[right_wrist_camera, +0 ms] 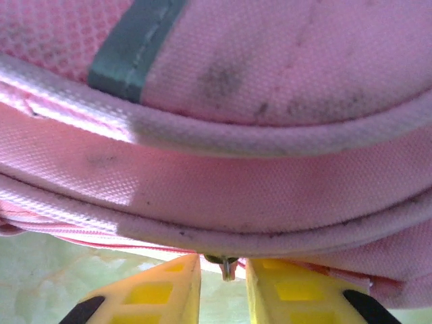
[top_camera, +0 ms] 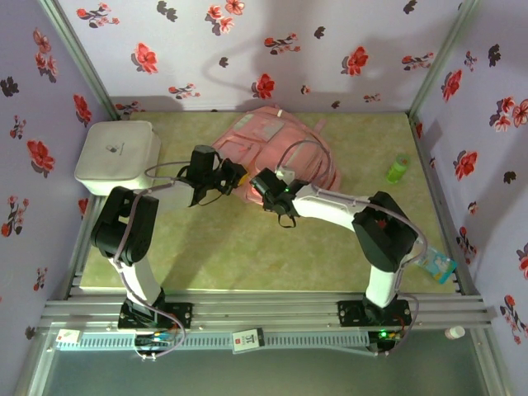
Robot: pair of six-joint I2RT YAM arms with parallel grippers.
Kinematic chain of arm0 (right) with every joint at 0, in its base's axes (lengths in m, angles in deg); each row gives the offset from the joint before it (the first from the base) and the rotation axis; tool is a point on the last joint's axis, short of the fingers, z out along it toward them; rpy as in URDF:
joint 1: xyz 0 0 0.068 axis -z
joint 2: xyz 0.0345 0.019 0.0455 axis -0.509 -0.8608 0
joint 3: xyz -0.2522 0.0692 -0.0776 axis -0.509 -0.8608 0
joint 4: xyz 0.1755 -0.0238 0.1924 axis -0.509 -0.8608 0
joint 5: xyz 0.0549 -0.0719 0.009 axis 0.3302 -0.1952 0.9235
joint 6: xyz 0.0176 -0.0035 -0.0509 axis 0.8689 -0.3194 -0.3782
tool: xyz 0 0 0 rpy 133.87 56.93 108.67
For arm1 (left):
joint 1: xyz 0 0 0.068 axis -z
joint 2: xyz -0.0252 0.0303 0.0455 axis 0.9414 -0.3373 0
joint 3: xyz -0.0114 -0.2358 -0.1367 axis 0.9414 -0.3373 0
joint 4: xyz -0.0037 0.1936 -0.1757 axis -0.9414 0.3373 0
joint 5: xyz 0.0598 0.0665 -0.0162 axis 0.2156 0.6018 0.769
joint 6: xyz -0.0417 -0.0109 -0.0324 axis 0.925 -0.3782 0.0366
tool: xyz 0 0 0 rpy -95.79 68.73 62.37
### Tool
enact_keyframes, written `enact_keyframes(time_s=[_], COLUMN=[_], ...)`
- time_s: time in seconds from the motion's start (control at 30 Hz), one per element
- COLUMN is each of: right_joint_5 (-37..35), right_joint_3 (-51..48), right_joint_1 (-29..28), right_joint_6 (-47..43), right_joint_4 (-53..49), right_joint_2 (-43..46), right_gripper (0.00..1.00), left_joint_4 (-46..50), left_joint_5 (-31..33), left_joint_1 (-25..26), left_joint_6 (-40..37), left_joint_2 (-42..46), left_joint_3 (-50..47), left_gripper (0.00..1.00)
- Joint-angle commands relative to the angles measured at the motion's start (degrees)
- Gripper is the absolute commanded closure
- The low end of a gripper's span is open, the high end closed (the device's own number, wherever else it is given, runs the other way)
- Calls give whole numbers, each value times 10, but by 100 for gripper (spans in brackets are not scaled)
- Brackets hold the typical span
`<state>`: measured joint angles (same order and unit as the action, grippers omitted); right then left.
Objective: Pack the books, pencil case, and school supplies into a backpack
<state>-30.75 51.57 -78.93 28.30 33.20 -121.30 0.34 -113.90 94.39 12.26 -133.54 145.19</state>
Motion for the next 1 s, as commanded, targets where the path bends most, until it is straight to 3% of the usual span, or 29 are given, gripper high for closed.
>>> enact_keyframes(time_s=[0.0,0.2,0.33,0.67,0.97], right_joint_5=[-47,-70,-73,-81,-52], right_joint_3=[26,21,-4,-33,-51], right_joint_1=[6,4,4,18,51], right_joint_6=[-16,-10,5,15,-37], right_joint_4=[-10,-29,-56,-143,-109], right_joint_2=[-14,2,41,102,108], right_gripper=[80,95,100,100,98], left_joint_4=[2,7,8,29,47], left_joint_5=[-17,-16,-9,5,7], left_joint_1=[-2,-2,-3,-4,-4], left_joint_6=[-21,-26,-30,-54,-69], left_joint_2=[29,25,20,9,9], left_joint_3=[7,7,7,12,16], left_gripper=[100,100,100,100,100])
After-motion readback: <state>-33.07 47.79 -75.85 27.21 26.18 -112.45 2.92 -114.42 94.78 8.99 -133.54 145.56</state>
